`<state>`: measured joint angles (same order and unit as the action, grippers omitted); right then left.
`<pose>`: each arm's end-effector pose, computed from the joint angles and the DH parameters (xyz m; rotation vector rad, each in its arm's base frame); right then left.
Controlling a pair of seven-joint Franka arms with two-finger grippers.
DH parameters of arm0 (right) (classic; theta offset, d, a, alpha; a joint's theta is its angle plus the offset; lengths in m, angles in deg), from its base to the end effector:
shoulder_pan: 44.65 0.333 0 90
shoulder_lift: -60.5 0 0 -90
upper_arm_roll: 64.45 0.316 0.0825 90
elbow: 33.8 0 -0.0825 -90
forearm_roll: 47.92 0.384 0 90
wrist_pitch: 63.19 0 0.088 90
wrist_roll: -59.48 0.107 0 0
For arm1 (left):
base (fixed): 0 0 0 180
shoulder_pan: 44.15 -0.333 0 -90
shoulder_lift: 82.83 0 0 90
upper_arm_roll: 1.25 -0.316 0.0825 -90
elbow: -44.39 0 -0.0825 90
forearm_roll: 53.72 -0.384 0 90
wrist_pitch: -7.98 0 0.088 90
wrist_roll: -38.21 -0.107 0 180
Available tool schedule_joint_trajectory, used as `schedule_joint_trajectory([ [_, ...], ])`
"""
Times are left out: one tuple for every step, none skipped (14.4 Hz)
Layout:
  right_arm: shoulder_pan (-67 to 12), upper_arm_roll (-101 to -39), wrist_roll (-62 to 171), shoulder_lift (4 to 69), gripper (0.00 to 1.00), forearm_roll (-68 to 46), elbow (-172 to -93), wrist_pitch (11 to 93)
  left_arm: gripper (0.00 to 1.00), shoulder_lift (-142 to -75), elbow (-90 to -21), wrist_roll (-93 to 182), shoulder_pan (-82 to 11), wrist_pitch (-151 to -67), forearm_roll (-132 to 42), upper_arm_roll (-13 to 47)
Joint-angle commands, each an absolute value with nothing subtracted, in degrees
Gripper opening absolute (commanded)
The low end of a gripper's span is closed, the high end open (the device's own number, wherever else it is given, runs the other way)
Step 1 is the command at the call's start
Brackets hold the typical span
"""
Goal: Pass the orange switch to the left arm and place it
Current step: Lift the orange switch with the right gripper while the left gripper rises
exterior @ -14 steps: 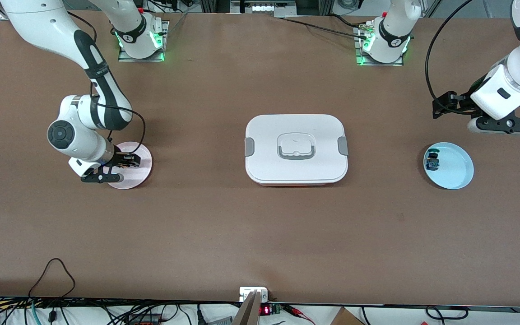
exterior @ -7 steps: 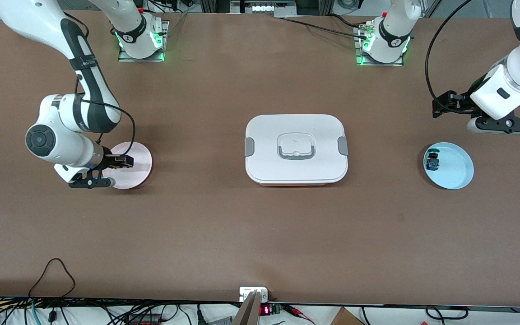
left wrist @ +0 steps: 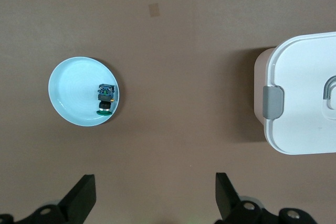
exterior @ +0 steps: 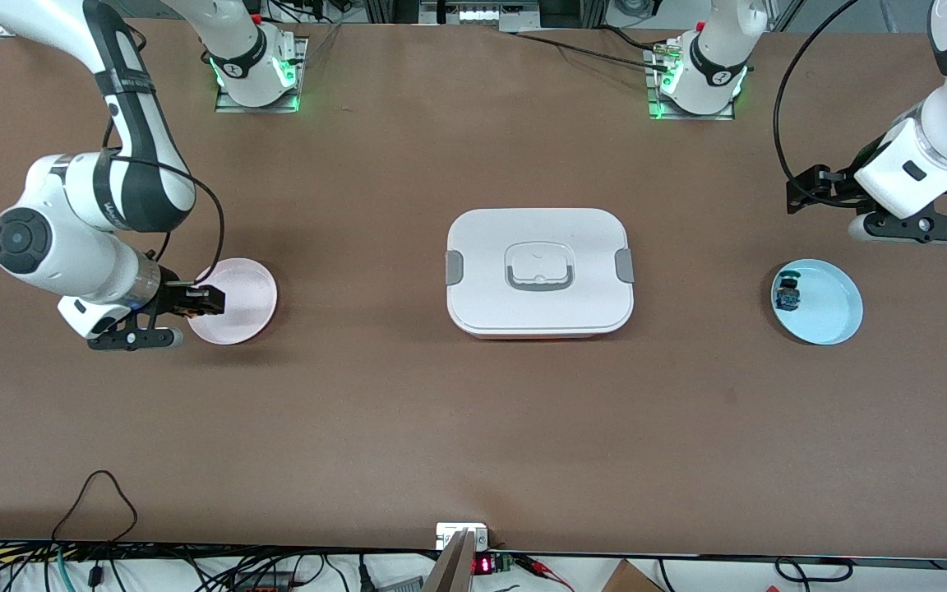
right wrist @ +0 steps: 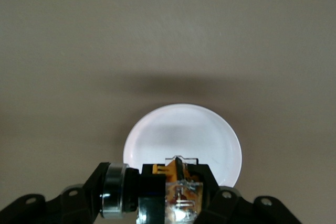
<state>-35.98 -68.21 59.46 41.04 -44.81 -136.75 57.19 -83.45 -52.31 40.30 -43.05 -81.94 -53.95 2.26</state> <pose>0.6328 0.0599 0.3577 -3.1167 -0.0953 0.0553 0.5490 -0.0437 0.5636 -3.1235 0.0692 0.2014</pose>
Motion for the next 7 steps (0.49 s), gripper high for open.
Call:
schedule_joint_trajectory([
  [-34.9, -68.31, 58.87, 42.22, 0.04, -44.4, -132.96, 53.02, 1.0, -82.74, -52.99, 40.67, -42.57, -81.76, -54.86, 2.45],
  [-34.98, -68.31, 58.87, 42.22, 0.04, -44.4, -131.64, 51.44, 1.0, -82.74, -52.99, 40.67, -42.4, -81.67, -54.86, 2.45],
  [-35.07, -68.31, 58.69, 42.31, 0.04, -44.84, -130.49, 50.12, 1.0, -82.74, -52.99, 40.67, -42.31, -81.67, -54.86, 2.45],
  [-35.25, -68.31, 57.38, 42.31, 0.04, -44.84, -129.17, 49.23, 1.0, -82.74, -52.99, 40.76, -42.22, -81.67, -54.86, 2.45],
  [-35.25, -68.4, 54.85, 42.31, 0.04, -44.67, -127.86, 48.36, 1.0, -82.83, -52.99, 40.76, -42.22, -81.67, -54.86, 2.79],
  [-35.42, -68.49, 52.91, 42.57, 0.04, -44.23, -126.97, 47.82, 1.0, -82.83, -53.08, 40.85, -42.31, -81.67, -54.86, 3.41],
  [-35.51, -68.49, 49.84, 43.01, 0.04, -44.23, -126.62, 47.56, 1.0, -82.83, -53.08, 40.85, -42.31, -81.67, -54.86, 3.59],
])
